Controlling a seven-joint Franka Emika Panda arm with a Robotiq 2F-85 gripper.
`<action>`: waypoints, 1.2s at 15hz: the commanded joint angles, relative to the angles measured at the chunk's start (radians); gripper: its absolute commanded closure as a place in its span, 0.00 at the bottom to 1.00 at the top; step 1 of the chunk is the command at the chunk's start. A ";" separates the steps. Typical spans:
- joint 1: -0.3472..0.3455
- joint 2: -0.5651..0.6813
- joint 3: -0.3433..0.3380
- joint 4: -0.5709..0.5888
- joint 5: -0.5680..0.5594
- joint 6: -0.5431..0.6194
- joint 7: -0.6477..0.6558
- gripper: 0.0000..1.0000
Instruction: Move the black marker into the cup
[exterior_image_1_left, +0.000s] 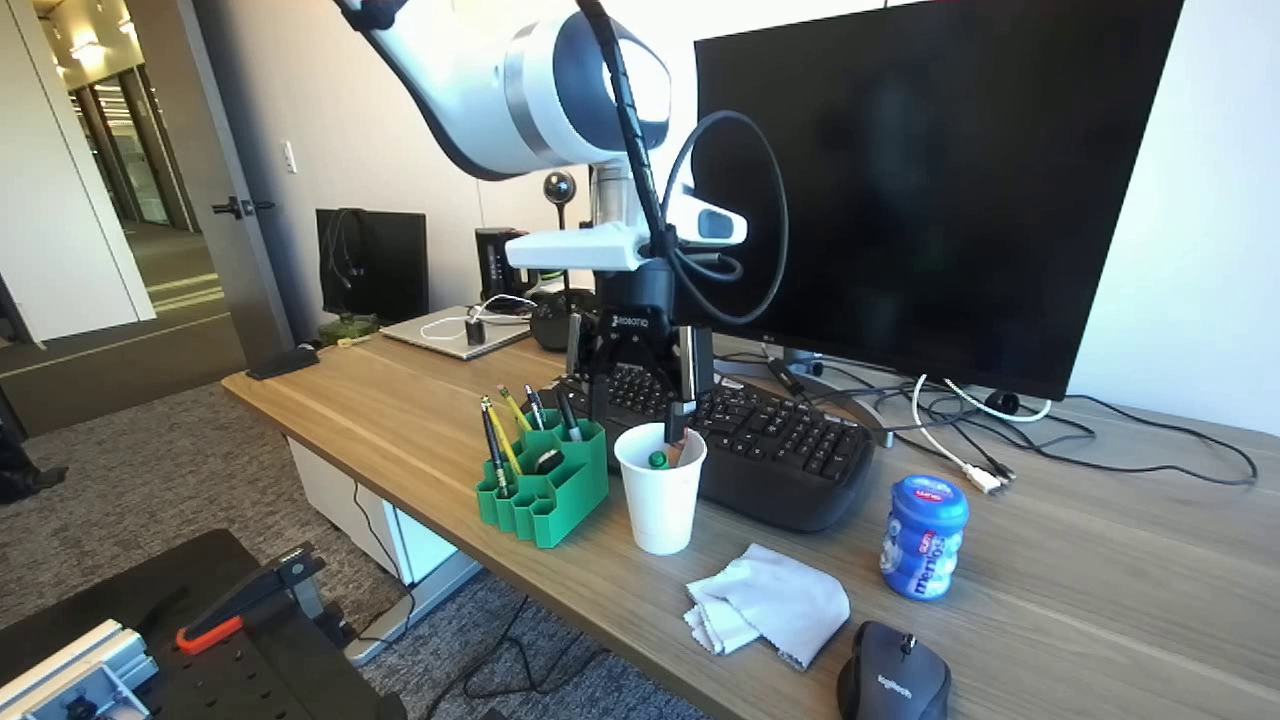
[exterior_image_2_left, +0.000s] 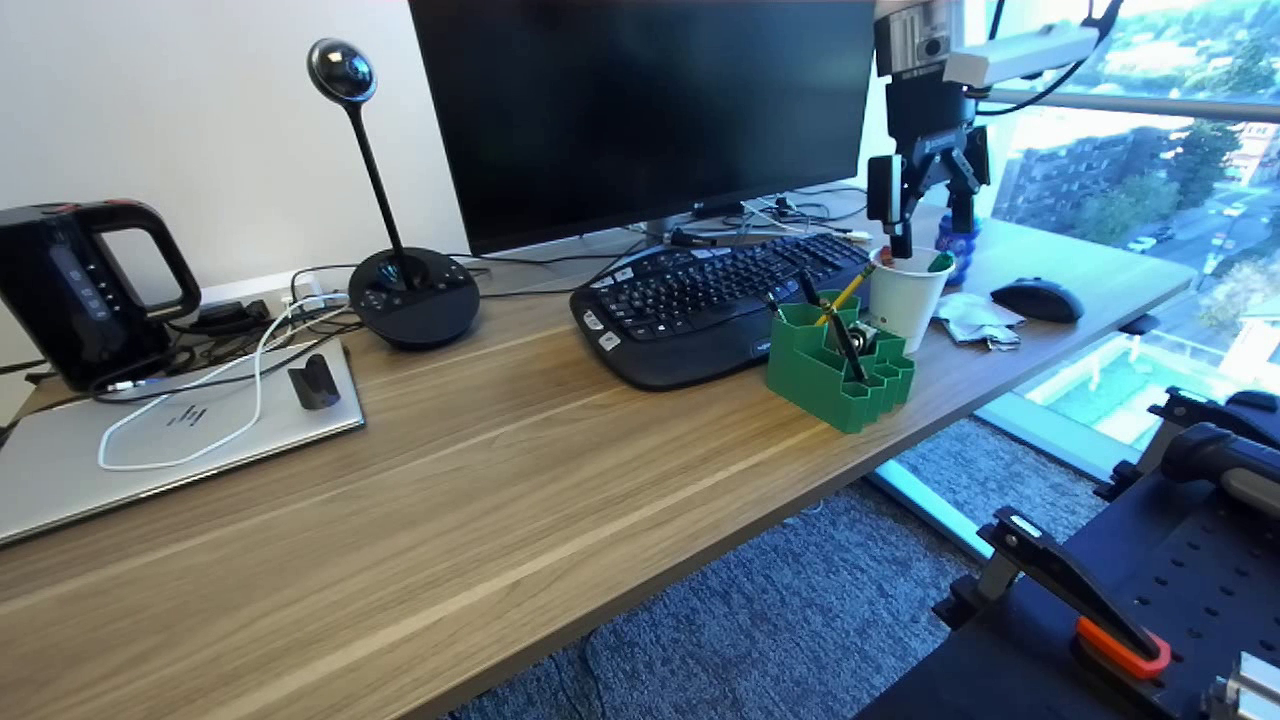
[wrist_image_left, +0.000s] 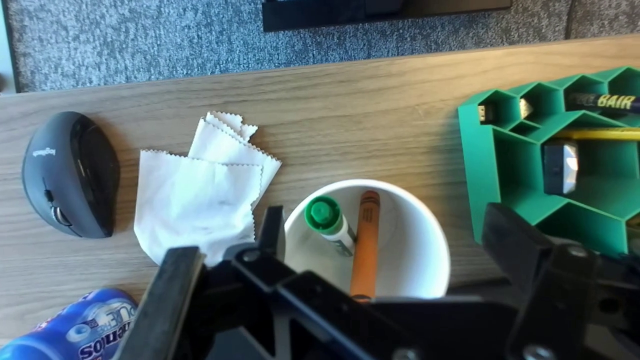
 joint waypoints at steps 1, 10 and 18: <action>-0.010 0.022 0.012 0.027 0.026 0.015 -0.030 0.00; -0.017 0.027 0.022 0.015 0.022 0.134 -0.112 0.00; -0.010 0.025 0.012 0.013 0.015 0.109 -0.104 0.00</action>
